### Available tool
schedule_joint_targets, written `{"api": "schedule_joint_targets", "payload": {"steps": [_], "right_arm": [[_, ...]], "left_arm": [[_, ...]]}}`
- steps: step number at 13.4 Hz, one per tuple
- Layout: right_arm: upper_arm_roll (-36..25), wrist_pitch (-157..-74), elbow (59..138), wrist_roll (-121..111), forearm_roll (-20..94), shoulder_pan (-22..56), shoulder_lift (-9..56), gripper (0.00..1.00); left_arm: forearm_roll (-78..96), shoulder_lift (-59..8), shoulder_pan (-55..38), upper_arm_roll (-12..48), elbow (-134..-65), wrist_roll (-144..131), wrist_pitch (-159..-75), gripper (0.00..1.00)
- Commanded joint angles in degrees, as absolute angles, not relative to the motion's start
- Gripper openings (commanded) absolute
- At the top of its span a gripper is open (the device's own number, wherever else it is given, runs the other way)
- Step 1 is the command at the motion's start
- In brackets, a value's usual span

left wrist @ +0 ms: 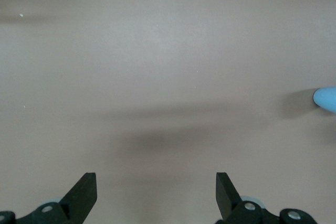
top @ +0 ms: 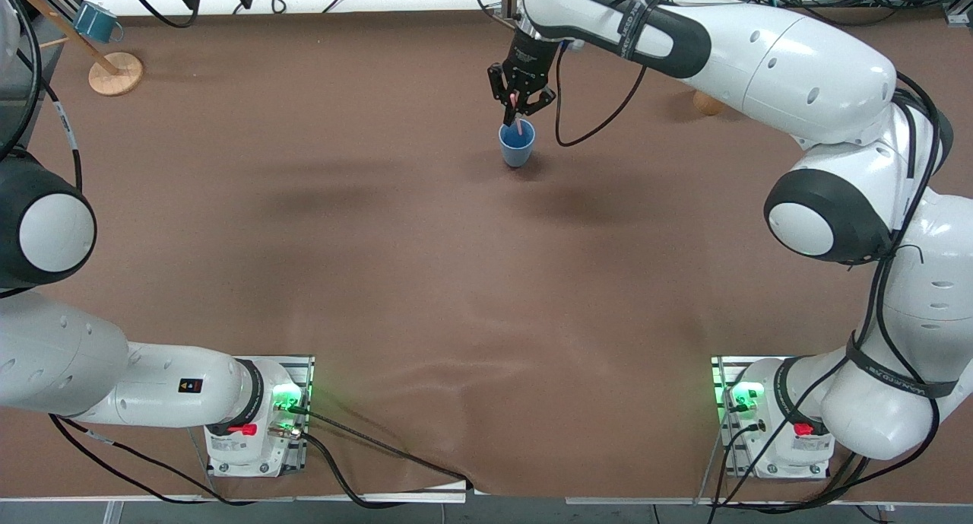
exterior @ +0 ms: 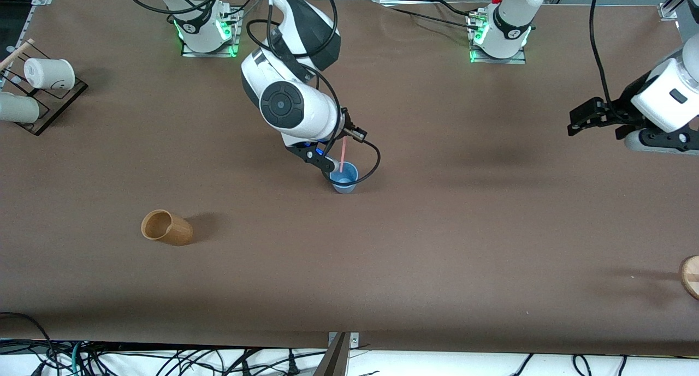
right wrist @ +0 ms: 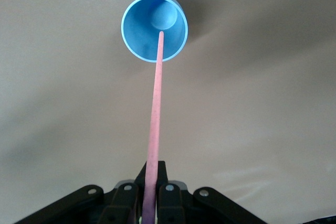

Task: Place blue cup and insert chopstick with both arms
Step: 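Open the right gripper and draw it back from the chopstick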

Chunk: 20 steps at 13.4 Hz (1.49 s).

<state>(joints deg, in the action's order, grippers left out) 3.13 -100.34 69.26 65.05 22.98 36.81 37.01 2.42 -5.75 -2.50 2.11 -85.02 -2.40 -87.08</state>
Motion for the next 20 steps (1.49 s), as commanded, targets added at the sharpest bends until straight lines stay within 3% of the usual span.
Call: {"api": "schedule_joint_targets", "payload": {"steps": [1,2,6,7,12,15,20], "right_arm": [[2.7,-103.1,70.1,65.3,24.2,37.6,37.7,0.0],[2.7,-103.9,70.0,65.4,24.1,37.7,38.5,0.11],[2.7,-106.2,69.8,65.7,24.1,37.8,39.7,0.78],[2.7,-106.2,69.7,65.8,23.9,37.9,39.5,1.0],[0.6,-101.5,67.1,65.9,23.6,37.2,34.6,1.0],[-5.5,-97.4,67.1,64.8,22.9,36.8,28.1,1.0],[-17.3,-89.8,68.7,44.3,19.6,36.7,23.5,1.0]], "left_arm": [[2.1,-1.9,-1.6,2.9,-89.8,-3.4,-87.9,1.0],[2.0,-1.5,-1.5,2.9,-90.5,-3.9,-87.9,1.0],[2.0,-2.0,-0.2,2.6,-90.4,-3.9,-87.3,1.0],[2.0,-2.1,-0.1,2.5,-90.4,-3.8,-87.3,1.0],[2.1,-2.5,-0.3,2.7,-89.8,-3.8,-87.5,1.0],[2.0,-2.9,-0.3,2.7,-89.3,-3.8,-87.5,1.0],[2.0,-3.0,-0.6,2.9,-88.7,-3.8,-87.5,1.0]]}}
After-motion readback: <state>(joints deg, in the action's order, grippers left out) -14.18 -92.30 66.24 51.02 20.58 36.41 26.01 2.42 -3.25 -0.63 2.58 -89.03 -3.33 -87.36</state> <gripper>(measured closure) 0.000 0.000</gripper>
